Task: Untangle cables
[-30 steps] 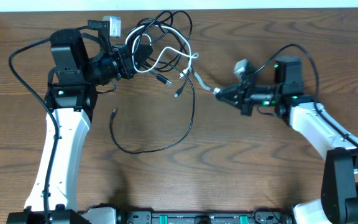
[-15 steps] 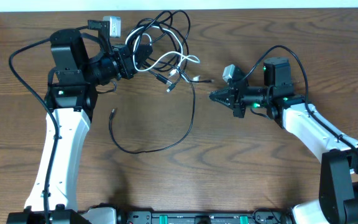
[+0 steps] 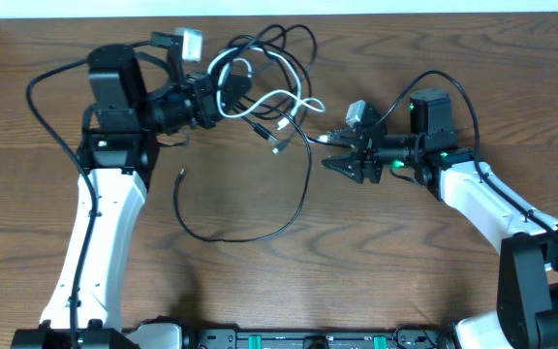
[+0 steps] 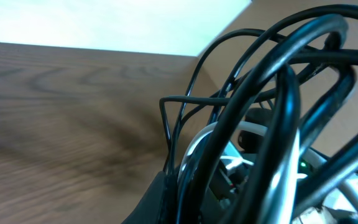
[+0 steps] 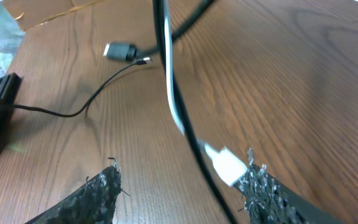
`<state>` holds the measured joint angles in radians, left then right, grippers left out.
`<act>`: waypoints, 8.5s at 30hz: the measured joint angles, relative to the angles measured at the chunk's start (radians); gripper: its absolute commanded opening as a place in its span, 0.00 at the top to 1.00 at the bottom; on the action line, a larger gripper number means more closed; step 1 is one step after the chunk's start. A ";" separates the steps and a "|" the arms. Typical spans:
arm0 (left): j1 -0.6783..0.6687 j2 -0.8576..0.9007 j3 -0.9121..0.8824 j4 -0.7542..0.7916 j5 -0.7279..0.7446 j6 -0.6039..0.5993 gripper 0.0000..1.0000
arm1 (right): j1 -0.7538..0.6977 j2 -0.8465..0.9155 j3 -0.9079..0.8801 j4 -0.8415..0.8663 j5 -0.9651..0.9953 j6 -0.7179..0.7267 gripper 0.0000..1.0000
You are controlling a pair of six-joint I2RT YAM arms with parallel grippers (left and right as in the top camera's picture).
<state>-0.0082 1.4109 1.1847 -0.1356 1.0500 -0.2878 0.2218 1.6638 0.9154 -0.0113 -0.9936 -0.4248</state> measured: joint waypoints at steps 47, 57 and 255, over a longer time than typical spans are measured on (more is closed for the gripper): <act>-0.037 0.000 0.000 -0.003 0.014 0.005 0.92 | -0.037 0.000 -0.002 0.319 -0.170 0.292 0.57; -0.037 0.000 0.000 -0.050 0.014 0.007 0.92 | -0.026 -0.001 0.000 0.651 -0.219 0.628 0.07; -0.190 -0.117 0.000 -0.182 -0.713 -0.487 0.01 | -0.045 -0.003 -0.002 1.511 0.005 1.761 0.99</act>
<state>-0.1982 1.2942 1.1843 -0.3180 0.3370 -0.7750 0.1772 1.6611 0.9134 1.4994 -0.9890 1.3357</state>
